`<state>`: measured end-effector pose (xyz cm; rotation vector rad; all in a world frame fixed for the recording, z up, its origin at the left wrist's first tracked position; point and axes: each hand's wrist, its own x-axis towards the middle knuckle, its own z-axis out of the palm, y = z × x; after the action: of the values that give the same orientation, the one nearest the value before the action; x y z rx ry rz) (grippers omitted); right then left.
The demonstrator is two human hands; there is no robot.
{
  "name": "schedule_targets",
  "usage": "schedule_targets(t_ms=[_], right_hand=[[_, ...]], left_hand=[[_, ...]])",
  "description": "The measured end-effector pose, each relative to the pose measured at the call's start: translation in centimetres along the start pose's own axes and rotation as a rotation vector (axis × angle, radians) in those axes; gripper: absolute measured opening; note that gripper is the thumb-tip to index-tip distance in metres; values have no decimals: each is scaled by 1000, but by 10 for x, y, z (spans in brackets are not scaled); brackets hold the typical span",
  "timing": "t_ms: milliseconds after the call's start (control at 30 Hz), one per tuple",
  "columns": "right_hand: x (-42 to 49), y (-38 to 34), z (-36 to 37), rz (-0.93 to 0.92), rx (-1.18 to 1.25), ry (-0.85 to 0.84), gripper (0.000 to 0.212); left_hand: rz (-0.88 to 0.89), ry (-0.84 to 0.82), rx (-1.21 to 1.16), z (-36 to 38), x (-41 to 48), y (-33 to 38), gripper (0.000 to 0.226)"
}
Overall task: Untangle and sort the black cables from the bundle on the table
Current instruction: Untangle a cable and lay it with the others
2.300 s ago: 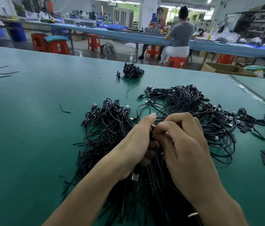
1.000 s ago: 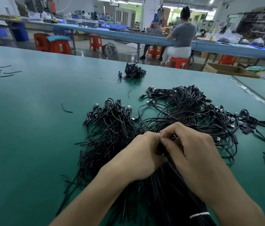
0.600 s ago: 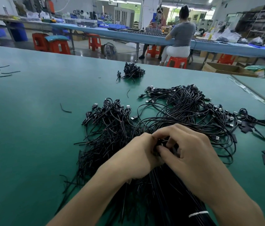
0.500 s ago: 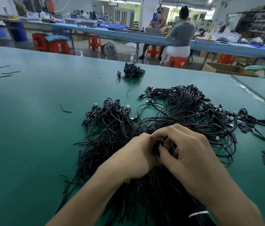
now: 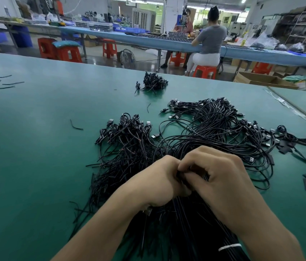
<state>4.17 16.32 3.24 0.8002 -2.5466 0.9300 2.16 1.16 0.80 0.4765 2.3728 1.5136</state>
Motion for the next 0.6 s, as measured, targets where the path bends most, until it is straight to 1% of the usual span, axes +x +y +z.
schedule_targets(t_ms=[100,200,300,467,600], right_hand=[[0,2,0,-11,3,9,27],[0,3,1,-28,-1,28,28],[0,4,0,-40,19,47,25],[-1,5,0,-55,-31,62,21],[-1,7,5,-24,-56,93,15]], left_hand=[[-11,-23,-14,1,0,1,27],[-26,-53,-53,1,0,1,26],[-50,-106,-108,1,-4,6,39],[-105,-115,-186,-2,-6,7,38],[-174,-109,-297,-3,-6,9,38]])
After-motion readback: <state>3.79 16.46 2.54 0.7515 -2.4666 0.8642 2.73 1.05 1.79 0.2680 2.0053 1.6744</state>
